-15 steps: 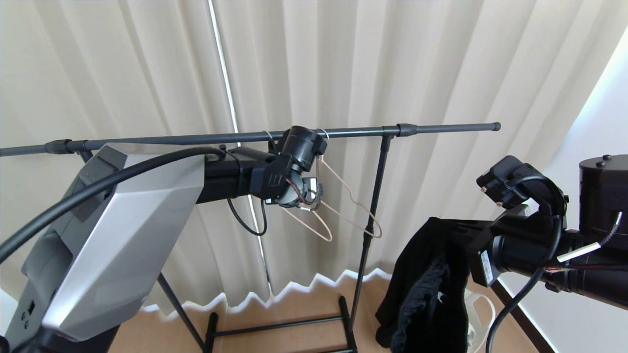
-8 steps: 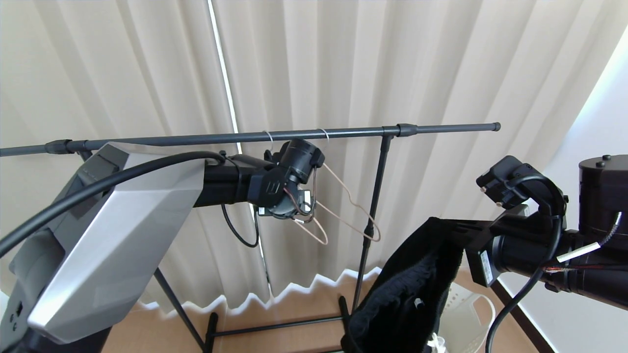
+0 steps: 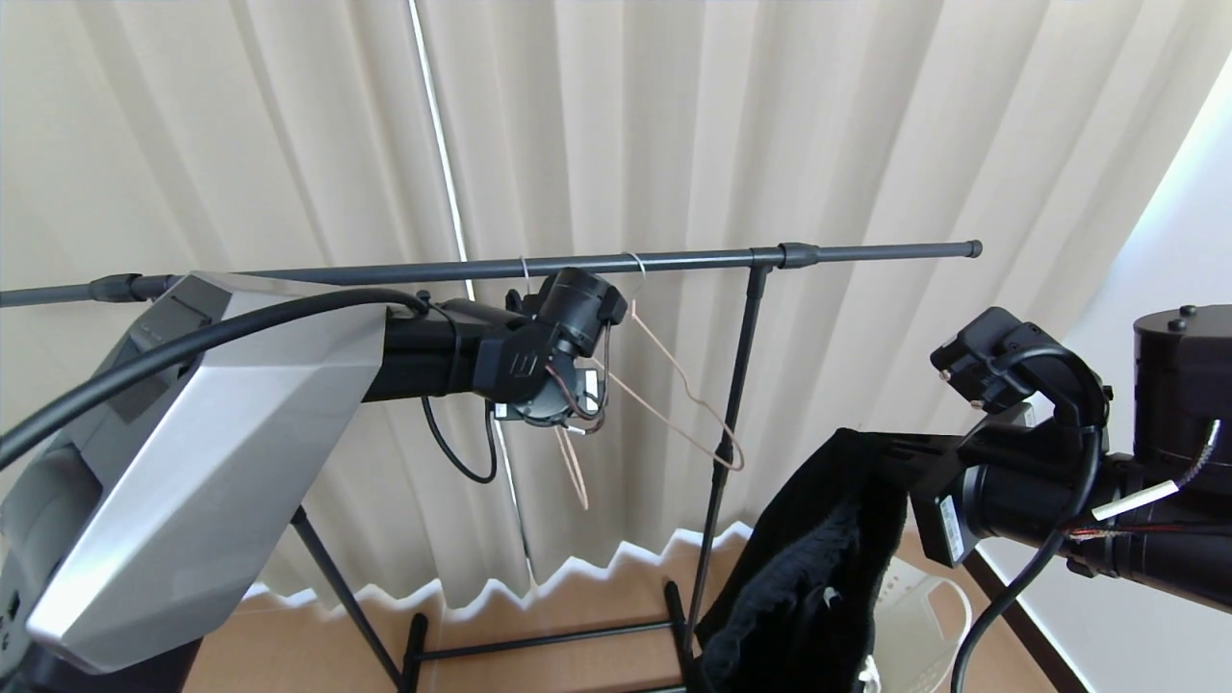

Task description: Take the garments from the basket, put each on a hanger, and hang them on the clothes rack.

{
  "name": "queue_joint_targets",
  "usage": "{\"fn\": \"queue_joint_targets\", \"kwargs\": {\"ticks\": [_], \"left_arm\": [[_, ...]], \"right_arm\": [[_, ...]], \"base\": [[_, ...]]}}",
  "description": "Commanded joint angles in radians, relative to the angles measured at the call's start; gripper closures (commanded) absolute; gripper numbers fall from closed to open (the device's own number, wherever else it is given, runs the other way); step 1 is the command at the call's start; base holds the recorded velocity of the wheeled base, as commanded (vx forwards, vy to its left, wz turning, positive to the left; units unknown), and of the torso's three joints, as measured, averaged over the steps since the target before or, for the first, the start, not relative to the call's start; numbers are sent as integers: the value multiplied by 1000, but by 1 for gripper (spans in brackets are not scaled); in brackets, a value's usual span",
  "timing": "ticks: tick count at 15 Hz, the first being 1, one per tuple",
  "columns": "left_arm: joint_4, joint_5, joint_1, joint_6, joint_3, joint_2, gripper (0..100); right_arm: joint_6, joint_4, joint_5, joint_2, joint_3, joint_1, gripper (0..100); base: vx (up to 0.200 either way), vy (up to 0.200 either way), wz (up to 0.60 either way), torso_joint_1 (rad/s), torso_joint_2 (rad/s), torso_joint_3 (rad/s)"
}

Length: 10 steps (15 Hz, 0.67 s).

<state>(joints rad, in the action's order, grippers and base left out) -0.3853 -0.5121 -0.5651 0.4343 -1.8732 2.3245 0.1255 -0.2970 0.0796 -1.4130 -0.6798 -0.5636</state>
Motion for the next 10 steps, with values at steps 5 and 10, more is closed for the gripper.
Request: {"fn": "queue_joint_targets", "kwargs": {"ticks": [5, 10], "left_arm": [[0, 0, 8, -3, -69, 64, 0], [0, 0, 30, -2, -83, 75, 0]], "right_arm": [[0, -1, 0, 0, 0, -1, 100], [0, -1, 0, -1, 2, -1, 100]], "base": [[0, 0, 0, 0, 0, 0], [0, 0, 0, 0, 0, 0]]}}
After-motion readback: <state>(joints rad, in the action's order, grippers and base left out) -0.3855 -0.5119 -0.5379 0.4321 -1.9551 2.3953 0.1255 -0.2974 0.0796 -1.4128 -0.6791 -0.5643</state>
